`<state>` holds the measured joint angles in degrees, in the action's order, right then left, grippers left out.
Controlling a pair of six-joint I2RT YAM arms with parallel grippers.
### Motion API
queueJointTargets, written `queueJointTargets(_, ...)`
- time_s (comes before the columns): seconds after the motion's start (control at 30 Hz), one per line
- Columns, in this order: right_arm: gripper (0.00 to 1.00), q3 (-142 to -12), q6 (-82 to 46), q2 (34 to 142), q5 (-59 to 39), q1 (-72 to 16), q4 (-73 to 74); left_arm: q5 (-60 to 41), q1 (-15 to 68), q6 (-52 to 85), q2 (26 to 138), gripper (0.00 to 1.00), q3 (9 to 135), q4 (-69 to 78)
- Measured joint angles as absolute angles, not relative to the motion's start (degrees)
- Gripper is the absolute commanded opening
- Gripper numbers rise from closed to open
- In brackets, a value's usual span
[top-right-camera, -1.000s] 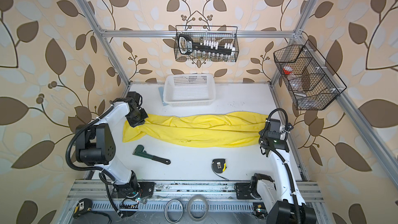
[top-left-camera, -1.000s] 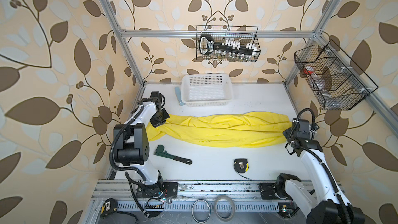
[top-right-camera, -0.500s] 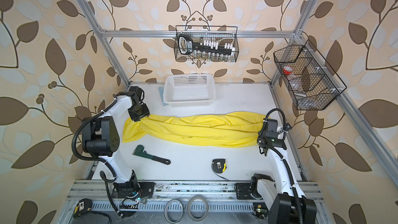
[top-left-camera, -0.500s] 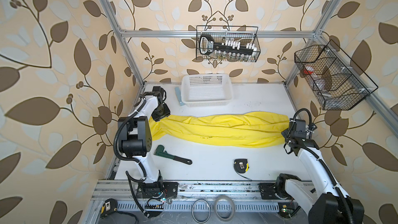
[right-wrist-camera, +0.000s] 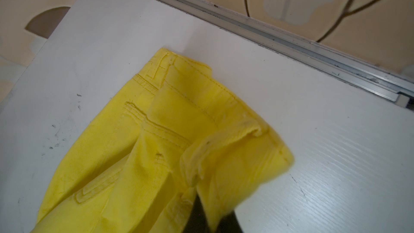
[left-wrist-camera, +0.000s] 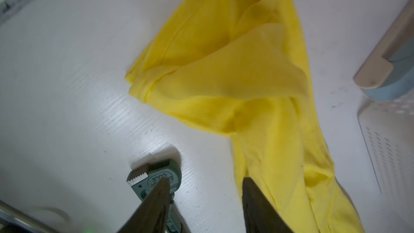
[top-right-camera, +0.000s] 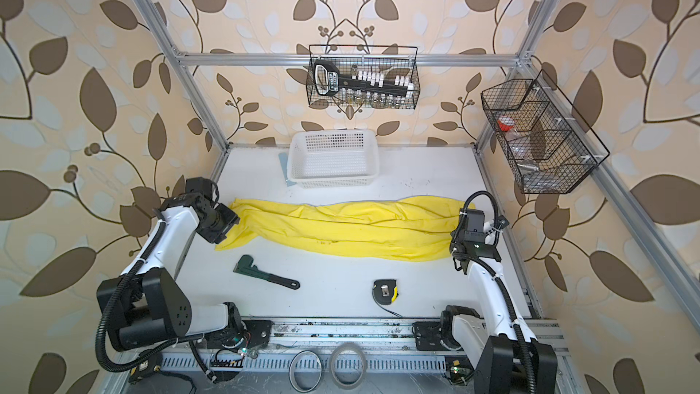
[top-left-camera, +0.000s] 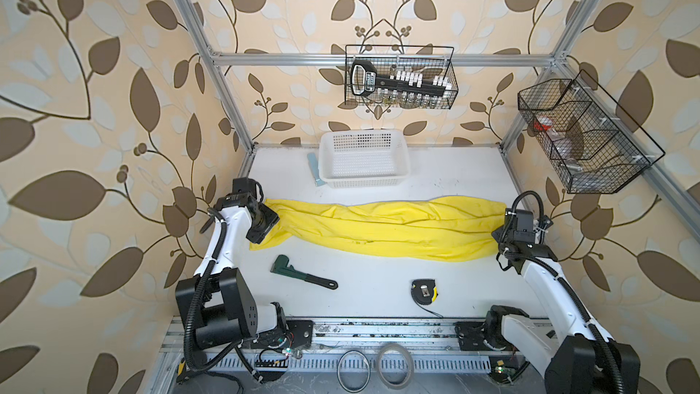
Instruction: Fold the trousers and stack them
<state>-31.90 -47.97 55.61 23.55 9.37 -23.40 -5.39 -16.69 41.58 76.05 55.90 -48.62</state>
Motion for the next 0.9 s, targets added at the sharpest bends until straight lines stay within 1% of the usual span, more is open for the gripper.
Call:
queueJointTargets(0.13,0.0,-31.9,-48.0,55.6,23.5,9.3,-23.2,-9.0,-17.7,48.9,77.5,0.56,52.3,-46.0)
queueJointTargets(0.47,0.0,-31.9,-47.9,55.6,23.3,9.0,-22.9,-9.9,-17.7,64.8,80.5,0.58,47.0,-35.5)
queueJointTargets(0.7,0.0,-31.9,-47.7,55.6,23.3,9.0,-22.9,-8.4,-18.4,68.8,84.9,0.57,46.8,-30.2)
queueJointTargets(0.9,0.0,-31.9,-47.4,55.6,23.3,9.0,-22.9,-6.4,-19.2,69.2,84.9,0.56,47.4,-28.9)
